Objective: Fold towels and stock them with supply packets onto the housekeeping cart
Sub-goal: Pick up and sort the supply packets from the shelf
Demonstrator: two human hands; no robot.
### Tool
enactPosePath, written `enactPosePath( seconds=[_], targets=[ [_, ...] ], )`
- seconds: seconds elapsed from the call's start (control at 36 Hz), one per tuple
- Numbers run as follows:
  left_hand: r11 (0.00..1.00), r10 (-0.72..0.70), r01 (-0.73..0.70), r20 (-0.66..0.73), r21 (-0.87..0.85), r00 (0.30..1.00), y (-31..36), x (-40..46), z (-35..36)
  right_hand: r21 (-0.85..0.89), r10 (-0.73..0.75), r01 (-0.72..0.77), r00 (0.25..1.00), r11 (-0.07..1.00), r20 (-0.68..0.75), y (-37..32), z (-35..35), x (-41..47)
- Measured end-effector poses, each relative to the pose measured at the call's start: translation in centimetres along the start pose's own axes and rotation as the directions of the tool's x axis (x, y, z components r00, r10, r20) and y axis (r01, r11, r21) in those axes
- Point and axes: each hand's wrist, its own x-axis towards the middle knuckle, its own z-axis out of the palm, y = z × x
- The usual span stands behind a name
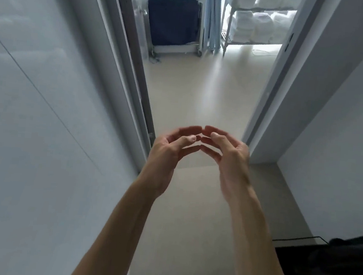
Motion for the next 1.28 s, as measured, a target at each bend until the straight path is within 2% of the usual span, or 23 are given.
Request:
enactPosePath(
  seconds=[0.28, 0.39, 0.56, 0.78, 1.06, 1.28],
  targets=[
    [0.995, -0.04, 0.034, -0.063, -0.094, 0.997, -1.3, 13.0, -5.2, -0.215, -0.013, 0.021, 0.999, 0.976, 0.04, 2.7, 5.6, 11.4],
    [0.994, -0.056, 0.057, 0.015, -0.092, 0.998, -1.7, 19.7, -7.5, -0.264, -0.037, 0.04, 0.999, 0.964, 0.015, 3.9, 7.6, 16.8],
    [0.993, -0.047, 0.061, 0.139, -0.102, 0.989, 1.5, 29.8, -9.8, -0.307, -0.099, 0.072, 0.992, 0.949, -0.076, 2.2, 10.4, 25.4],
    [0.996, -0.017, 0.04, 0.28, -0.079, 0.96, 4.6, 40.4, -10.5, -0.246, -0.13, 0.093, 0.982, 0.965, -0.137, 0.2, 11.9, 35.3],
    [0.997, -0.059, 0.066, 0.187, -0.032, 0.981, 4.0, 55.8, -9.7, -0.127, -0.07, 0.057, 0.992, 0.99, -0.102, 1.5, 11.3, 51.9],
    [1.0, 0.0, 0.001, 0.098, -0.009, 0.995, 7.9, 71.1, -6.9, -0.123, -0.06, 0.061, 0.998, 0.991, 0.016, -2.6, 11.1, 68.9]
  ],
)
